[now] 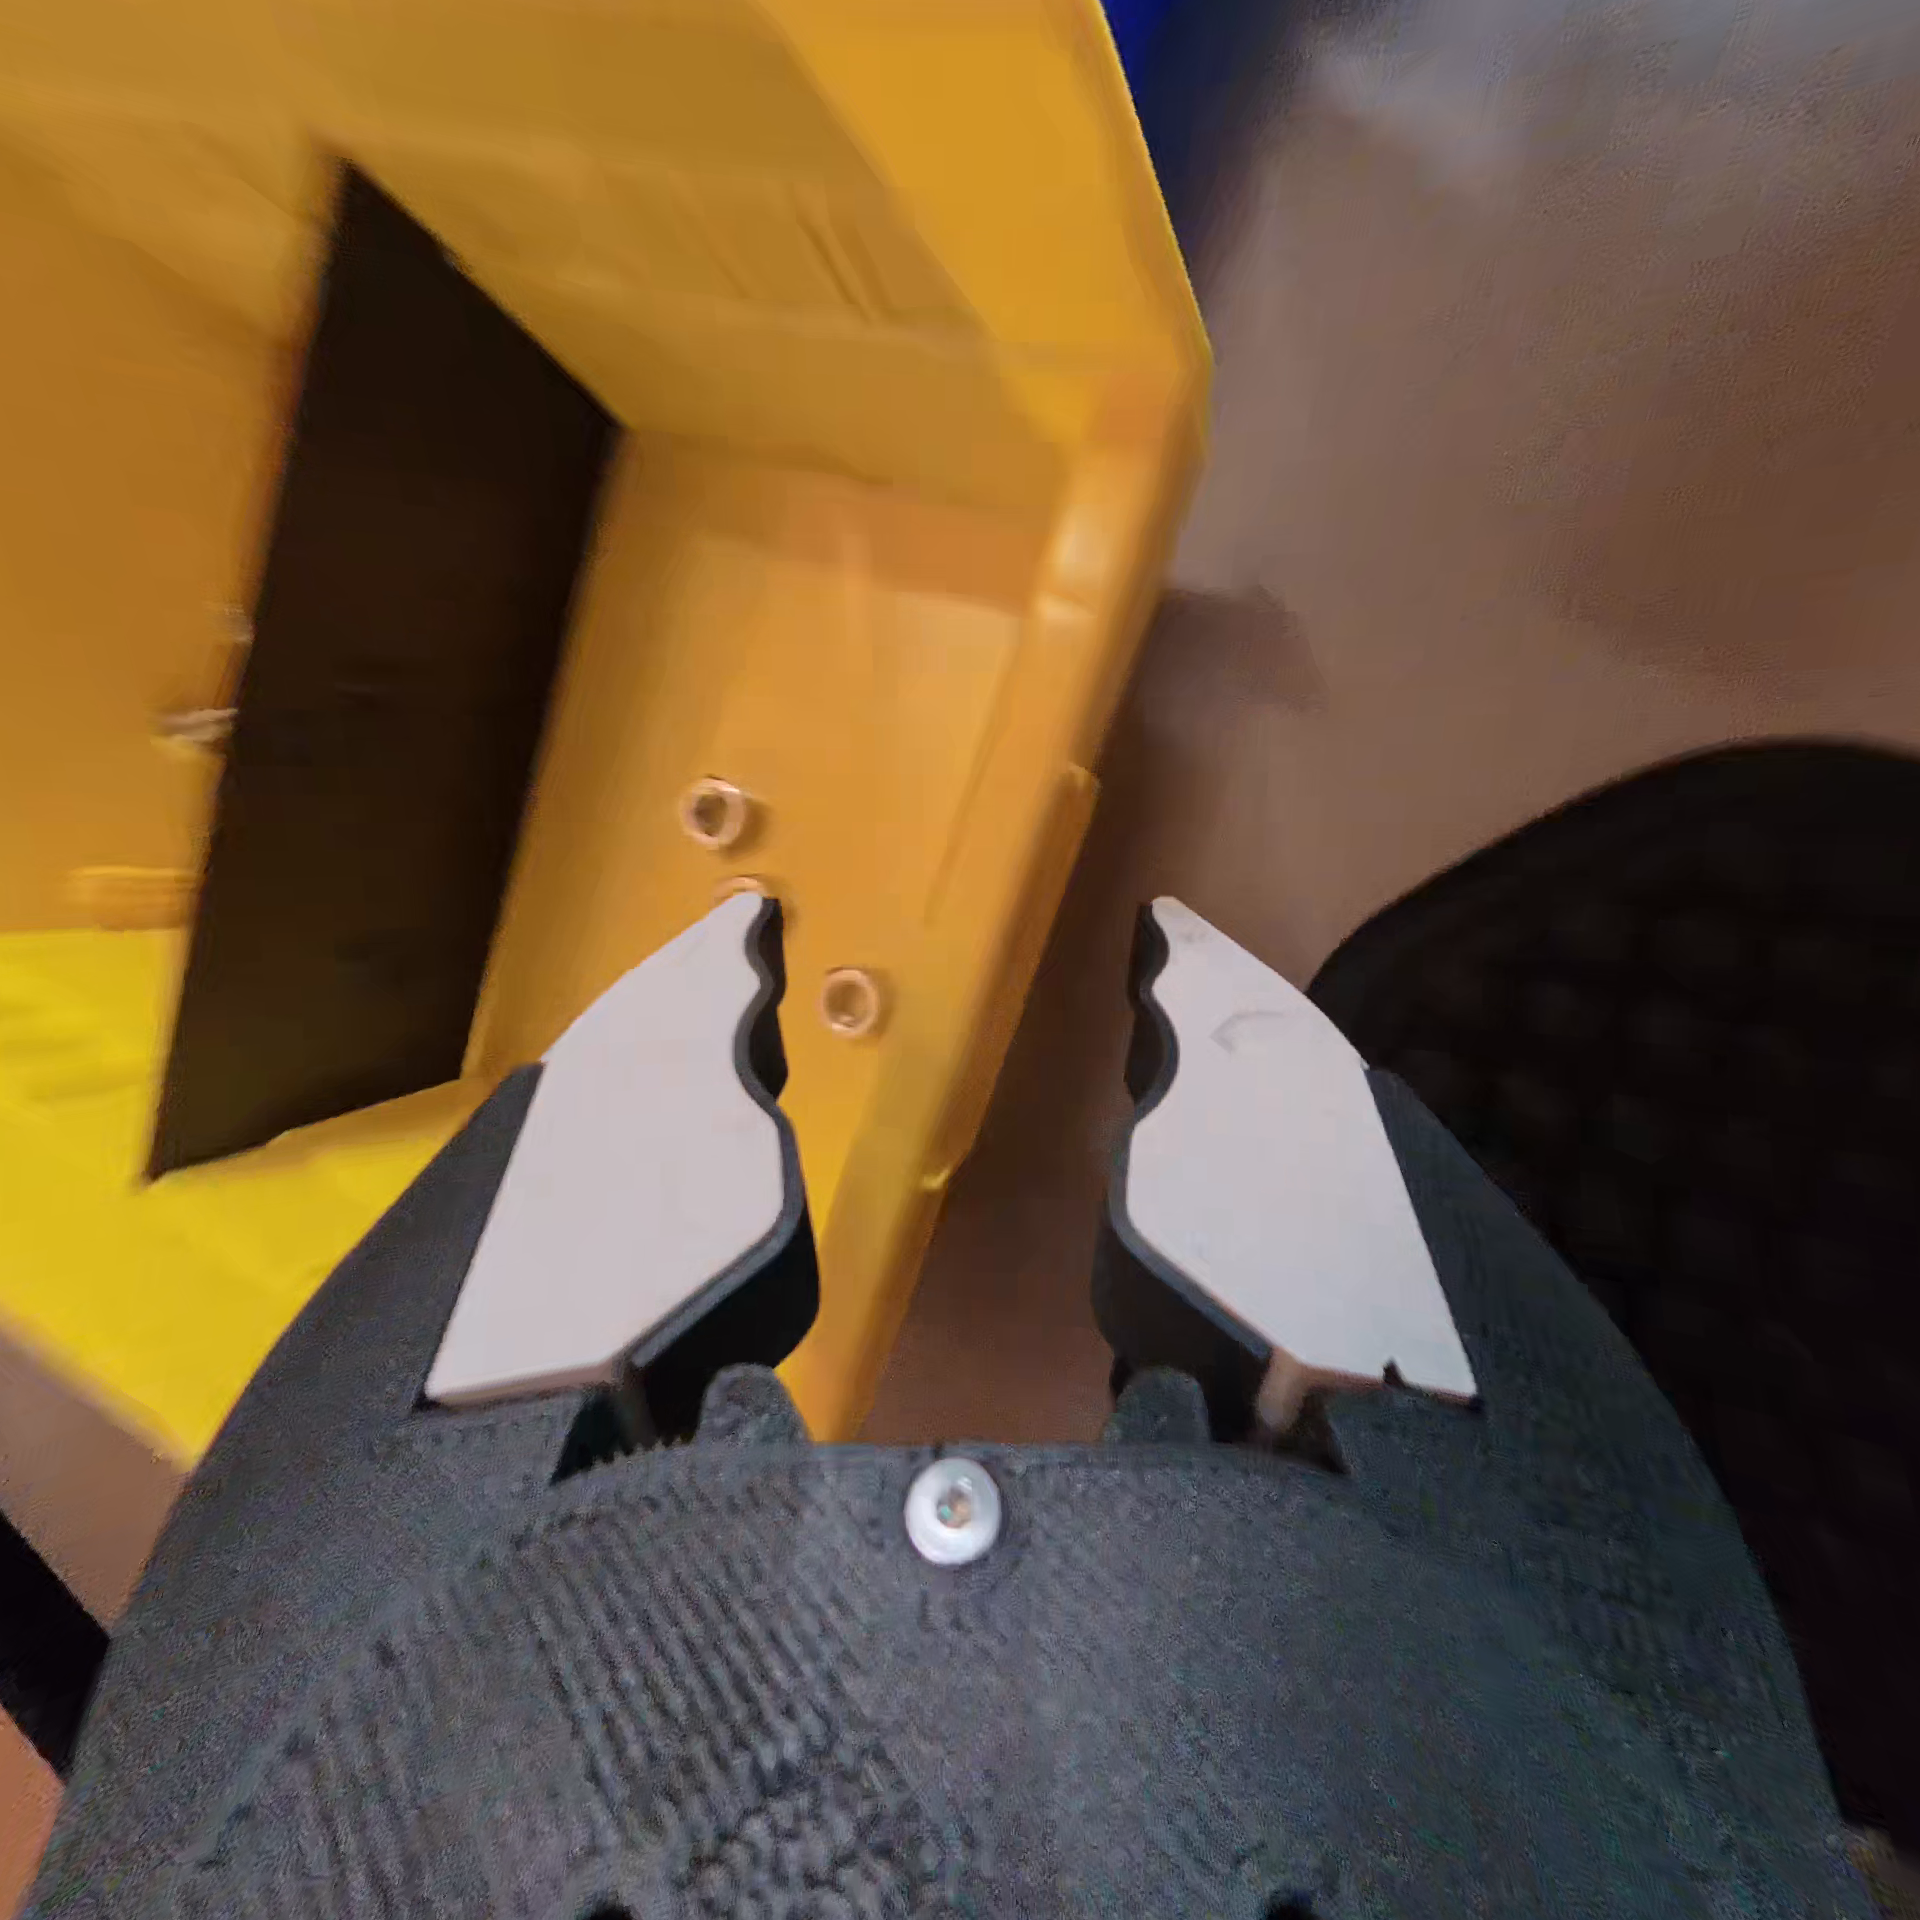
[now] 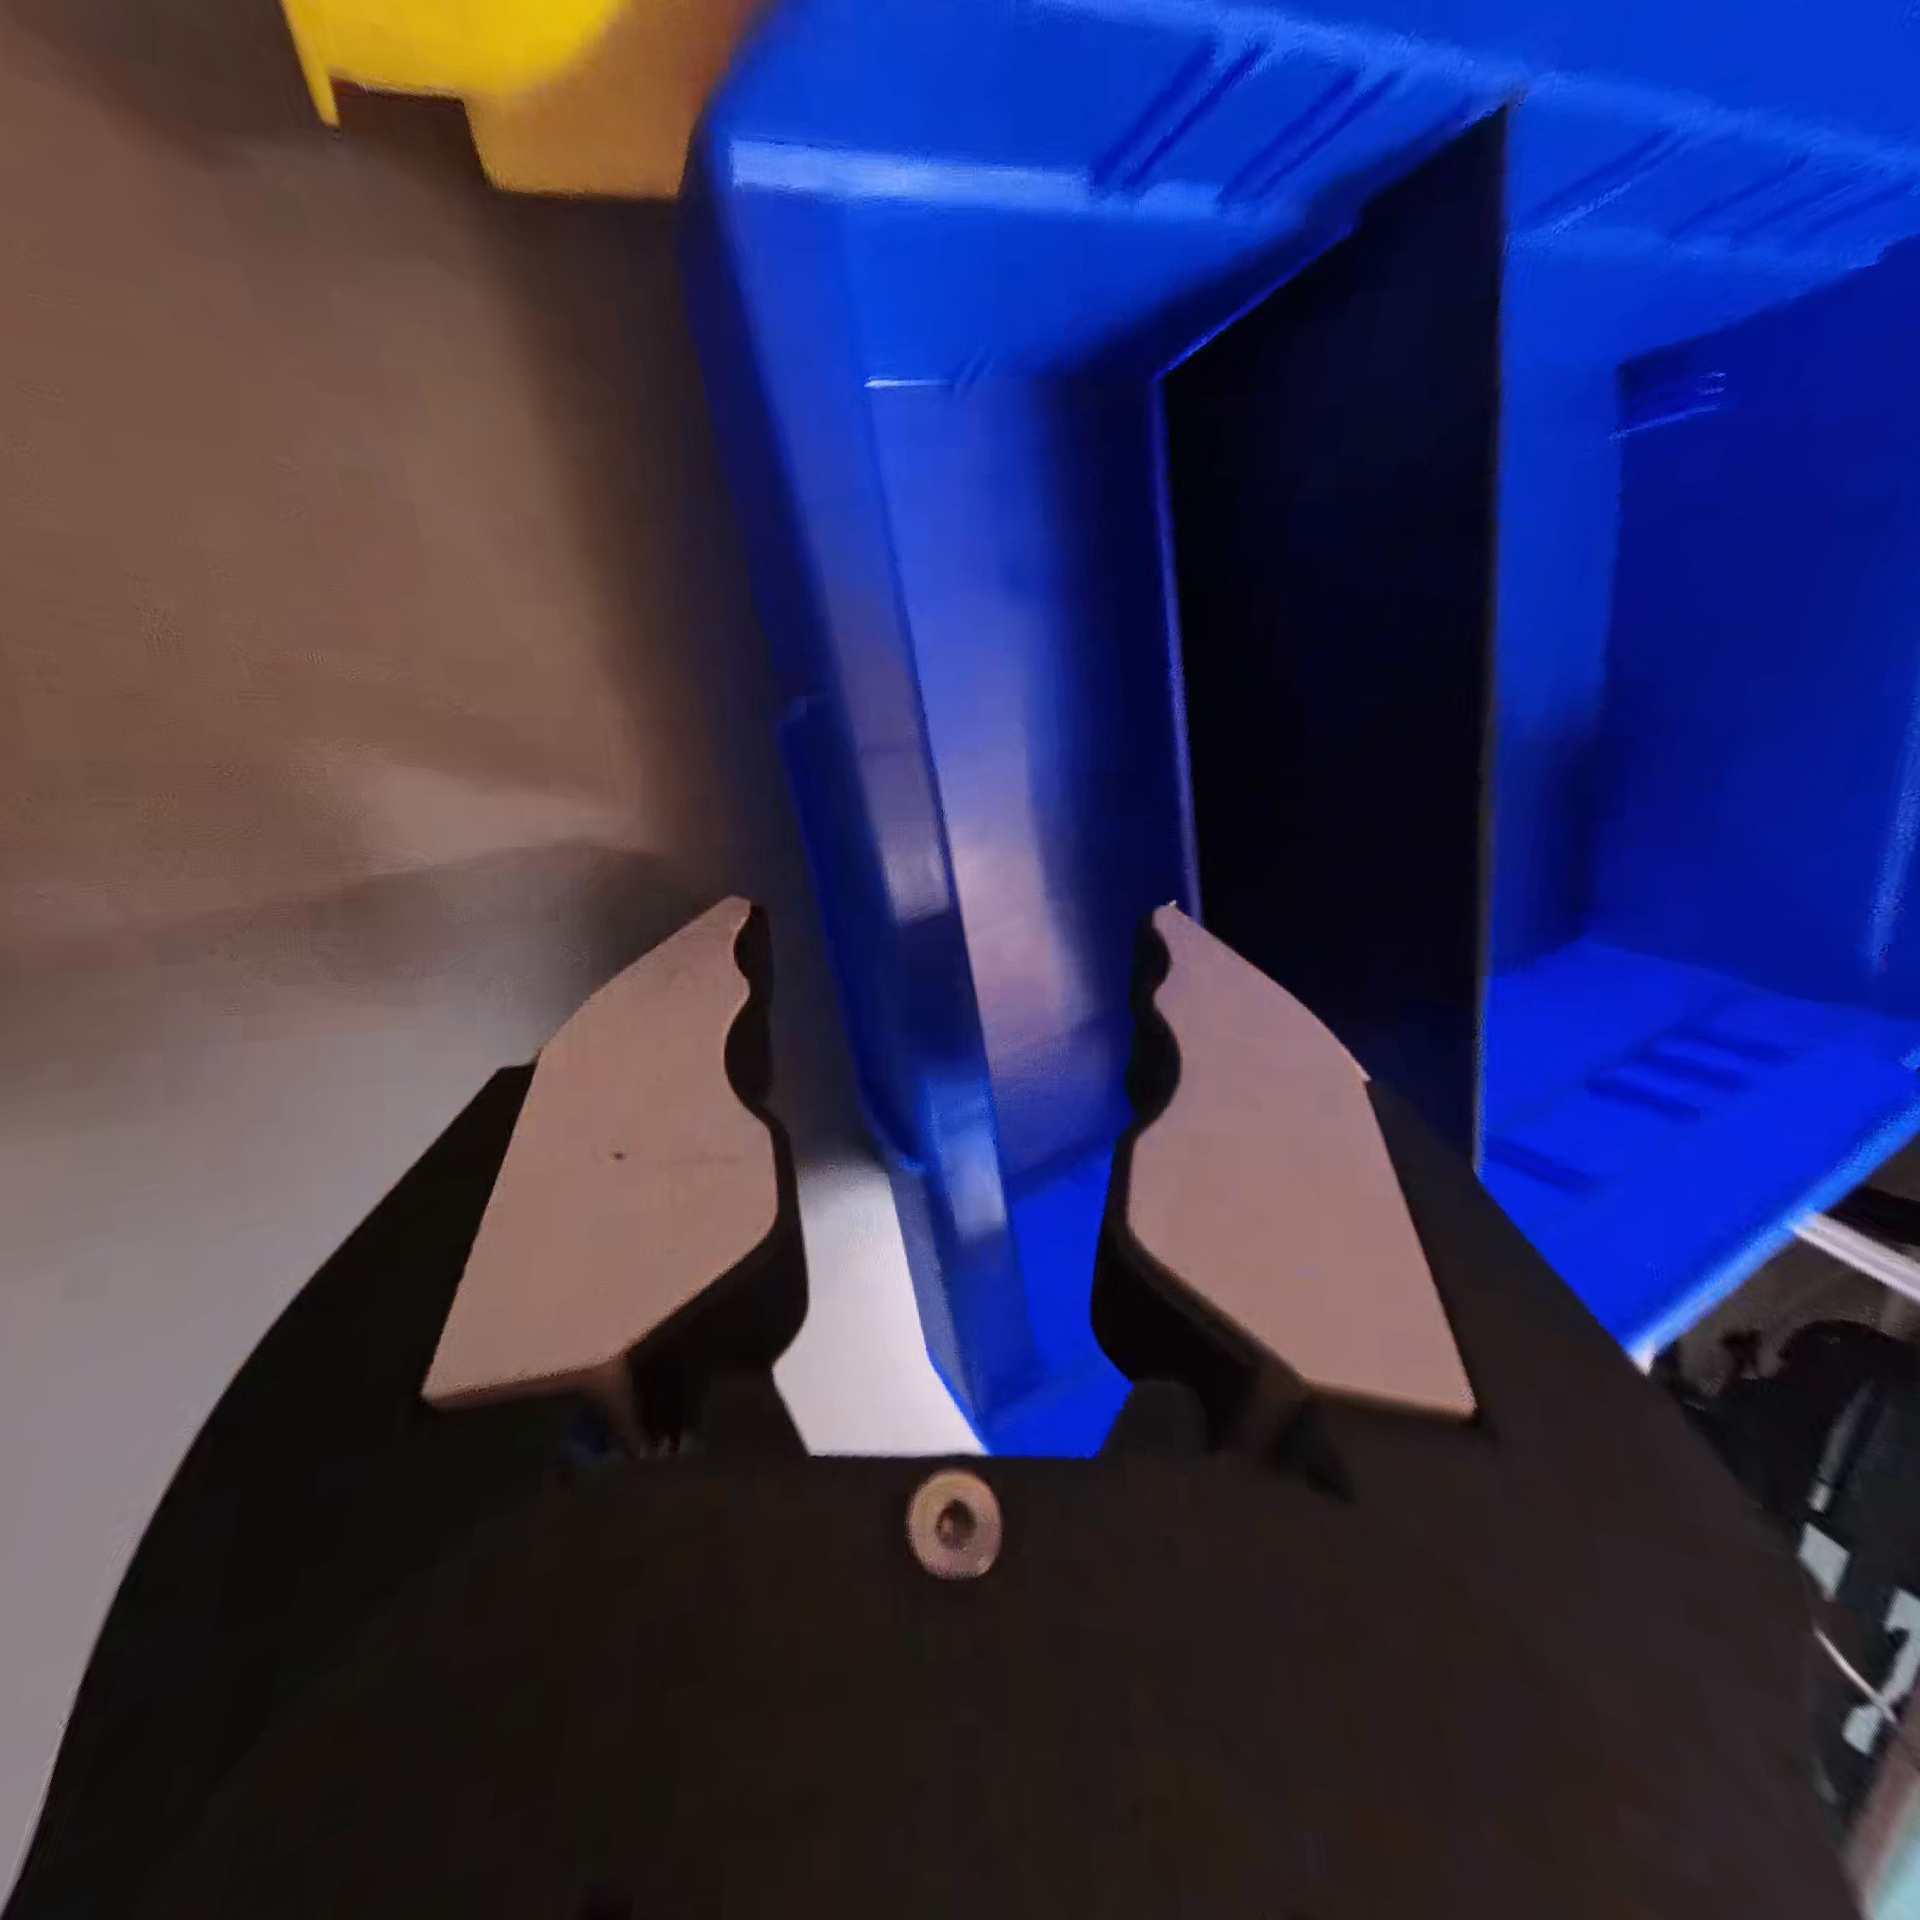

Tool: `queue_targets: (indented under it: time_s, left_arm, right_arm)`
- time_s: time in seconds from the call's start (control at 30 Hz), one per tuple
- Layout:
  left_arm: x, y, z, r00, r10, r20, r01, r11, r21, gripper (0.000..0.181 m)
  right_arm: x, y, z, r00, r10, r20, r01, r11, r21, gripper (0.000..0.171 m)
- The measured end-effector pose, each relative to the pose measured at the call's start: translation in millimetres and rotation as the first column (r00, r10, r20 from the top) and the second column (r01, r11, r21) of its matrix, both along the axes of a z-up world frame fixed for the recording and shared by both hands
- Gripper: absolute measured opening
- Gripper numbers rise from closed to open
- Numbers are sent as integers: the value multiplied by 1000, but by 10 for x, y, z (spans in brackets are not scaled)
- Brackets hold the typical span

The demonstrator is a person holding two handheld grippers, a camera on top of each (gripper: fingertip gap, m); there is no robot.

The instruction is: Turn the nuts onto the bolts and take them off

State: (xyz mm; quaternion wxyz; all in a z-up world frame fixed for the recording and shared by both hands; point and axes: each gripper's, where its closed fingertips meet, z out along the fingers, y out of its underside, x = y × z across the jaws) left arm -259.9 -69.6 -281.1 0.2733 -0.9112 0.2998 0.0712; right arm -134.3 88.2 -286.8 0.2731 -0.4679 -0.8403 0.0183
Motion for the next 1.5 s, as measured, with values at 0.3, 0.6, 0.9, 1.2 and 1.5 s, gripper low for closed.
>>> queue_targets:
  time_s: [0.3,0.6,0.9,1.2,1.5]
  left_arm:
    - [61,145,-377,985,-133,-110,113,979,-171,29]
    - [282,-25,-346,972,-188,-141,181,981,-61,30]
    - [-195,719,-343,981,-145,-131,137,988,-65,30]
    - [-436,1027,-343,987,-116,-115,109,992,-68,30]
    - [-153,1107,533,979,-35,202,-56,904,424,45]
  right_arm:
    - [408,-36,-216,1000,14,15,-15,1000,23,32]
    - [2087,250,-225,975,-223,-23,224,971,81,31]
    - [2580,1532,-243,914,-404,40,399,912,93,30]
    - [2611,1820,-249,899,-436,36,433,899,72,31]
    - [2406,1565,639,715,-555,-425,472,832,-292,46]
